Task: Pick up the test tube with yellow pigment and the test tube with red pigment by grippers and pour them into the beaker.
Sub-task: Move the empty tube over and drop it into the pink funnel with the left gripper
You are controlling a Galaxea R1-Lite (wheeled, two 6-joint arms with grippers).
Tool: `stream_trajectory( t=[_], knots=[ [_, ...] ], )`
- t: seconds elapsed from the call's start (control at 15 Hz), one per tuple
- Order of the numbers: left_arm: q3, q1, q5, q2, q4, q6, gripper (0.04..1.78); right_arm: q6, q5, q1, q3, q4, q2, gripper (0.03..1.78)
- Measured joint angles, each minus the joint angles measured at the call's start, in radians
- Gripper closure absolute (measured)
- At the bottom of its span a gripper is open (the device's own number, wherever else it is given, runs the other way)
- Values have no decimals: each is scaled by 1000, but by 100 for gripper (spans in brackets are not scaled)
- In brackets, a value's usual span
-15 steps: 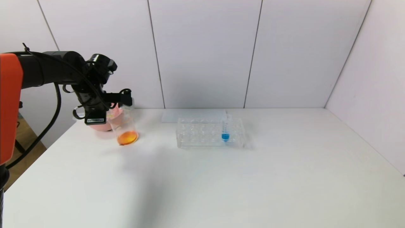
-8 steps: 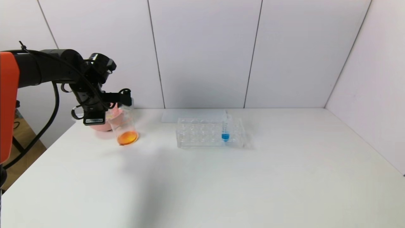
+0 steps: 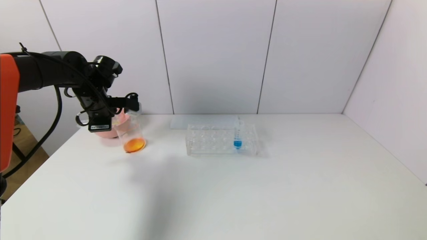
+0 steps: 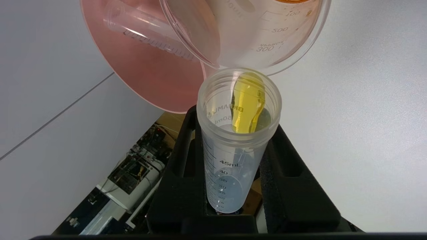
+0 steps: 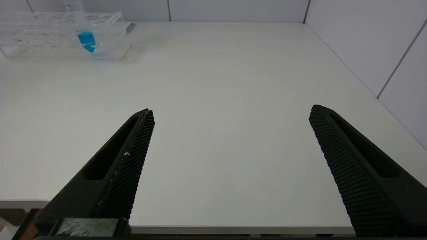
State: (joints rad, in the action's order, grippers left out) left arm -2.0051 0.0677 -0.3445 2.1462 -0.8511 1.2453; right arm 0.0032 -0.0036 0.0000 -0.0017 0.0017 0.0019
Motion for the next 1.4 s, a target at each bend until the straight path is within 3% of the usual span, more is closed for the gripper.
stream_trajectory(
  t=[0.33,0.53,1.4],
  knots=[
    [0,0,44,-14,12,-55,135,0,0,0,0,0,0,11],
    [0,-2,157,-25,13,-141,135,0,0,0,0,0,0,11],
    [2,-25,167,-57,4,-211,135,0,0,0,0,0,0,11]
  ],
)
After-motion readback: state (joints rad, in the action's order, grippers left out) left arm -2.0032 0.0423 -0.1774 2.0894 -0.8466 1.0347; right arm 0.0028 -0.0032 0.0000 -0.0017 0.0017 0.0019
